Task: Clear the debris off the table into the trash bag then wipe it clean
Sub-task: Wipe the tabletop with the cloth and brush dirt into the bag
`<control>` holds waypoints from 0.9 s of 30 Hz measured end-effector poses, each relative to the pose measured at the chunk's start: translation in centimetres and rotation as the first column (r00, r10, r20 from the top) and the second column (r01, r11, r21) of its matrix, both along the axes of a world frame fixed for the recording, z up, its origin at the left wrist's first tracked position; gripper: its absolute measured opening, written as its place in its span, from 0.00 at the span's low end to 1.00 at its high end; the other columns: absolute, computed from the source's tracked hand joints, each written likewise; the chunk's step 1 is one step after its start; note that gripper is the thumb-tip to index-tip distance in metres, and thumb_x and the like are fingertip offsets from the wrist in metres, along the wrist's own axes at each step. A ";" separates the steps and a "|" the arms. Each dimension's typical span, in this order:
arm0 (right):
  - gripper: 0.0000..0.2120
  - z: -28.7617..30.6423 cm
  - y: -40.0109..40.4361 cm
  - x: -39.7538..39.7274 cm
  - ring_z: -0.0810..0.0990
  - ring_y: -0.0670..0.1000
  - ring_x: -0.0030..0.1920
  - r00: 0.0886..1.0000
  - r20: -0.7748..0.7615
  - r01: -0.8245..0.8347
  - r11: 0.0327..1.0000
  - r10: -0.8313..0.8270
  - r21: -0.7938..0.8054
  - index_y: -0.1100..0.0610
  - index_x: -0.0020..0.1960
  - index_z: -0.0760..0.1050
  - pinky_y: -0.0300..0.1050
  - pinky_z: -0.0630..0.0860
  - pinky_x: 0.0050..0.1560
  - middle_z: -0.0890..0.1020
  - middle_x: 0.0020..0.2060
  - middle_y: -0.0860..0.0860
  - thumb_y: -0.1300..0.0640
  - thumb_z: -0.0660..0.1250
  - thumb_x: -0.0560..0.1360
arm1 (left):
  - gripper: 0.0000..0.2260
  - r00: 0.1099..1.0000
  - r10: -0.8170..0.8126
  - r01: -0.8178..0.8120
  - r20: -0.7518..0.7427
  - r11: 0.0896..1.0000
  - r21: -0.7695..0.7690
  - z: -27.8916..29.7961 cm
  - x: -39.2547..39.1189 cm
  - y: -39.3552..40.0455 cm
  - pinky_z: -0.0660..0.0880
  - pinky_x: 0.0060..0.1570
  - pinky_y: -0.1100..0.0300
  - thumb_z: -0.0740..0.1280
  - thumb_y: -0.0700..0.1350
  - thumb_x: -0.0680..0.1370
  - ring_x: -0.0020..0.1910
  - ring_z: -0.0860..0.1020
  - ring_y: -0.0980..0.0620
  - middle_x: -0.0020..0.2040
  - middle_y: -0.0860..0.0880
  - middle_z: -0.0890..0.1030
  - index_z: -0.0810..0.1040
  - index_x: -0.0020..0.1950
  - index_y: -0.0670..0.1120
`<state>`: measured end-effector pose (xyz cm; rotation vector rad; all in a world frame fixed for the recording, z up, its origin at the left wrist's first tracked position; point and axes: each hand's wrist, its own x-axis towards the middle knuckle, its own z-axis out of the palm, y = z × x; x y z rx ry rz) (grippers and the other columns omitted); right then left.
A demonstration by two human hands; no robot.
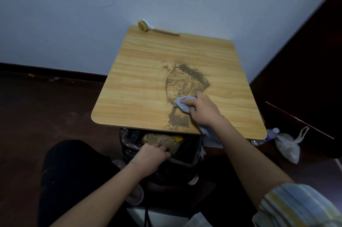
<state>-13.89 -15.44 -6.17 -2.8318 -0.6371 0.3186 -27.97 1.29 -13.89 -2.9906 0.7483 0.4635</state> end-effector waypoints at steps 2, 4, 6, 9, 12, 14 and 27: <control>0.21 -0.1 0.3 0.6 0.67 0.59 0.56 0.999 -0.012 0.047 0.999 -0.047 -0.008 0.47 0.70 0.72 0.48 0.67 0.47 0.65 0.50 0.54 0.61 0.55 0.81 | 0.16 1.000 0.000 0.000 0.002 1.000 0.007 0.2 0.0 -0.1 0.63 0.39 0.55 0.58 0.38 0.78 0.60 0.73 0.43 0.63 0.48 0.73 0.71 0.64 0.50; 0.21 -0.3 0.6 0.8 0.67 0.59 0.59 0.997 -0.048 0.057 0.998 -0.058 -0.032 0.46 0.70 0.71 0.49 0.69 0.50 0.67 0.53 0.55 0.61 0.55 0.81 | 0.17 1.000 0.000 0.000 -0.003 1.000 0.011 0.3 -0.1 -0.1 0.64 0.39 0.55 0.58 0.38 0.78 0.59 0.73 0.43 0.63 0.47 0.73 0.71 0.65 0.50; 0.22 -0.6 0.8 0.6 0.66 0.59 0.60 0.997 -0.076 0.029 0.998 -0.033 -0.050 0.46 0.70 0.72 0.50 0.70 0.51 0.68 0.56 0.56 0.62 0.55 0.81 | 0.17 1.000 0.000 0.000 -0.011 1.000 0.008 0.2 0.0 0.0 0.64 0.39 0.55 0.59 0.38 0.78 0.59 0.73 0.43 0.62 0.47 0.73 0.71 0.65 0.50; 0.22 -0.8 1.1 -0.1 0.66 0.59 0.58 0.994 -0.108 -0.039 0.998 0.032 -0.056 0.46 0.69 0.72 0.50 0.69 0.49 0.67 0.57 0.56 0.63 0.56 0.80 | 0.17 1.000 0.004 -0.004 -0.014 1.000 -0.008 0.1 0.0 0.3 0.65 0.38 0.55 0.59 0.38 0.78 0.59 0.73 0.43 0.63 0.47 0.72 0.71 0.65 0.50; 0.22 -0.8 1.3 -1.1 0.67 0.58 0.55 0.989 -0.113 -0.105 0.994 0.100 -0.042 0.46 0.68 0.74 0.51 0.71 0.49 0.68 0.54 0.55 0.63 0.56 0.80 | 0.17 1.000 0.013 -0.013 -0.013 1.000 -0.013 -0.1 0.0 0.6 0.68 0.39 0.54 0.58 0.38 0.78 0.59 0.73 0.43 0.63 0.48 0.72 0.71 0.65 0.51; 0.22 -0.8 1.2 -1.6 0.67 0.57 0.53 0.986 -0.107 -0.136 0.990 0.131 -0.044 0.46 0.67 0.75 0.51 0.71 0.48 0.69 0.54 0.55 0.64 0.56 0.79 | 0.17 1.000 0.016 -0.016 -0.013 1.000 -0.011 -0.2 0.1 0.6 0.68 0.40 0.54 0.58 0.38 0.78 0.59 0.74 0.44 0.63 0.48 0.72 0.71 0.64 0.51; 0.21 -0.6 0.2 0.0 0.68 0.58 0.55 0.997 -0.067 -0.027 0.999 0.029 0.032 0.47 0.67 0.75 0.48 0.68 0.49 0.66 0.48 0.53 0.63 0.55 0.81 | 0.17 1.000 0.007 -0.007 -0.013 1.000 -0.008 0.1 0.2 0.5 0.70 0.42 0.53 0.59 0.39 0.77 0.59 0.73 0.43 0.64 0.47 0.72 0.71 0.65 0.50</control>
